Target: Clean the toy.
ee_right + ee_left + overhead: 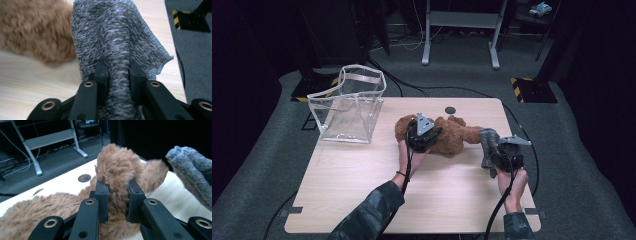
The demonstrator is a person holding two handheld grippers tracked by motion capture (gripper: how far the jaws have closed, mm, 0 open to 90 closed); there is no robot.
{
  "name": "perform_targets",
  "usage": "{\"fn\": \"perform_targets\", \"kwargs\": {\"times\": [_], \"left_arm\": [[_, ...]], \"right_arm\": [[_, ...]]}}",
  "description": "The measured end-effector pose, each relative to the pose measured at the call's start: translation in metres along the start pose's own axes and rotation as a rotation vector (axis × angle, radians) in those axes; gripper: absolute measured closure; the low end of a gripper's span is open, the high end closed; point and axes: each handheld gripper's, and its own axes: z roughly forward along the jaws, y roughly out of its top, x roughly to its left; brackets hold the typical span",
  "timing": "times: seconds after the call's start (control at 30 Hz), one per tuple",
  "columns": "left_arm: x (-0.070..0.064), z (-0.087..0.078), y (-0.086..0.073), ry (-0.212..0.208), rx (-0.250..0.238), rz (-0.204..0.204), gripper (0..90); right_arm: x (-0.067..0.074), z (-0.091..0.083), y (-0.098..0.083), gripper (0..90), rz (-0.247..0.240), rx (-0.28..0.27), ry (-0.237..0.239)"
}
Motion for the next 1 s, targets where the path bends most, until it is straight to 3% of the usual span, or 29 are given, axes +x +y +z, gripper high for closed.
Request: {"fn": "perform_targets", "kwargs": {"times": [0.03, 0.07, 0.17, 0.33, 0.5, 0.77, 0.9, 1.0], "left_arm": [[0.000, 0.000, 0.000, 0.000, 0.000, 0.000, 75.3], [0.002, -0.004, 0.002, -0.015, -0.005, -0.033, 75.3], [0.007, -0.002, -0.001, -0.004, 0.021, -0.058, 75.2], [0.021, 0.010, -0.009, 0.031, 0.088, -0.105, 74.2], [0.035, 0.009, -0.017, 0.034, 0.101, -0.136, 73.9], [0.038, 0.009, -0.017, 0.031, 0.095, -0.146, 73.7], [0.040, 0.007, -0.017, 0.028, 0.085, -0.162, 74.0], [0.045, 0.005, -0.019, 0.030, 0.080, -0.182, 74.0]], "right_arm": [[0.000, 0.000, 0.000, 73.3, 0.000, 0.000, 0.000], [0.004, -0.007, 0.004, 73.3, -0.007, -0.020, 0.005], [0.009, -0.012, 0.009, 73.3, -0.024, -0.043, 0.013], [0.025, -0.001, 0.017, 73.5, -0.032, -0.037, 0.042], [0.057, 0.010, 0.027, 73.9, -0.037, -0.066, 0.109], [0.125, 0.018, 0.062, 74.0, -0.139, -0.098, 0.184], [0.148, 0.039, 0.070, 74.7, -0.157, -0.056, 0.206], [0.153, 0.059, 0.066, 75.3, -0.151, -0.015, 0.200]]}}
